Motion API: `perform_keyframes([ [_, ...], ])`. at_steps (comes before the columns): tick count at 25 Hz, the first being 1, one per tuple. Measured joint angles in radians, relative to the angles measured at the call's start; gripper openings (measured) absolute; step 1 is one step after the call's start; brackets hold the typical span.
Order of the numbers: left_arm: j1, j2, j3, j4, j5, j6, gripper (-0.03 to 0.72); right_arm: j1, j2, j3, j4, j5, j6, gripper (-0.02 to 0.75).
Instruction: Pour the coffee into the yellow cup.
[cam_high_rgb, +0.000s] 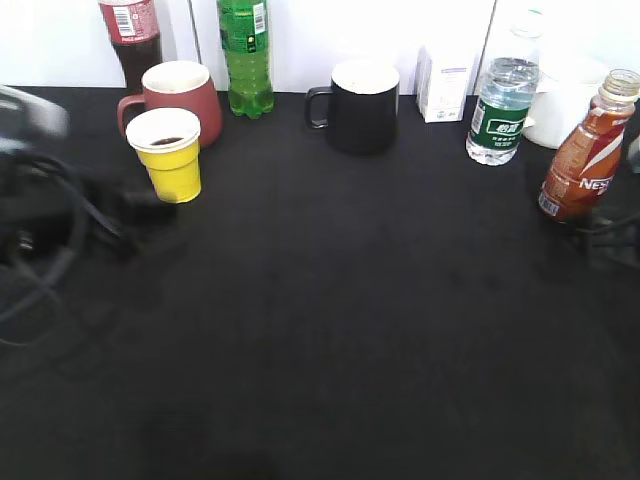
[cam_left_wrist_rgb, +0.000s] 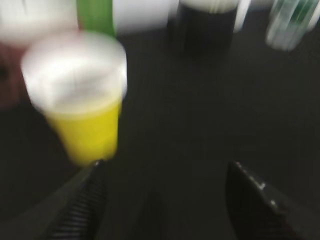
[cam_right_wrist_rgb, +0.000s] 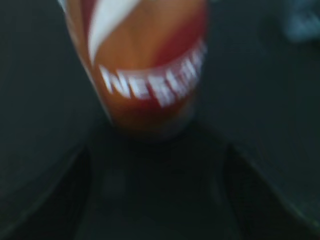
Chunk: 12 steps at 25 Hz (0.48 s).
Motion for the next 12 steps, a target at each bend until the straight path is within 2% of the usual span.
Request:
perform_keyframes([
  [1,-0.058,0.0,-0.043,-0.013,0.21,-0.023,0.563,0.0,-0.062,-0.045,0.0,0.197,0.0,0.622],
  [2,-0.098,0.0,-0.083,-0.1,0.369,-0.034,0.562,0.0,-0.097,-0.093,0.01,0.332,0.0,0.615],
  [3,-0.114,-0.001,-0.104,-0.147,0.452,-0.037,0.562,0.0,-0.115,-0.117,0.021,0.407,0.0,0.608],
  [4,-0.151,-0.012,-0.191,-0.259,0.663,-0.042,0.561,0.0,-0.165,-0.204,0.105,0.587,0.0,0.596],
  [6,-0.196,-0.043,-0.29,-0.281,0.866,-0.042,0.561,0.0,-0.226,-0.295,0.209,0.771,0.0,0.591],
  [9,-0.218,-0.225,-0.348,-0.284,0.995,-0.037,0.561,0.0,-0.365,-0.32,0.287,0.869,-0.047,0.589],
  [12,-0.218,-0.46,-0.349,-0.285,1.121,0.06,0.56,0.0,-0.558,-0.321,0.347,0.984,-0.159,0.589],
])
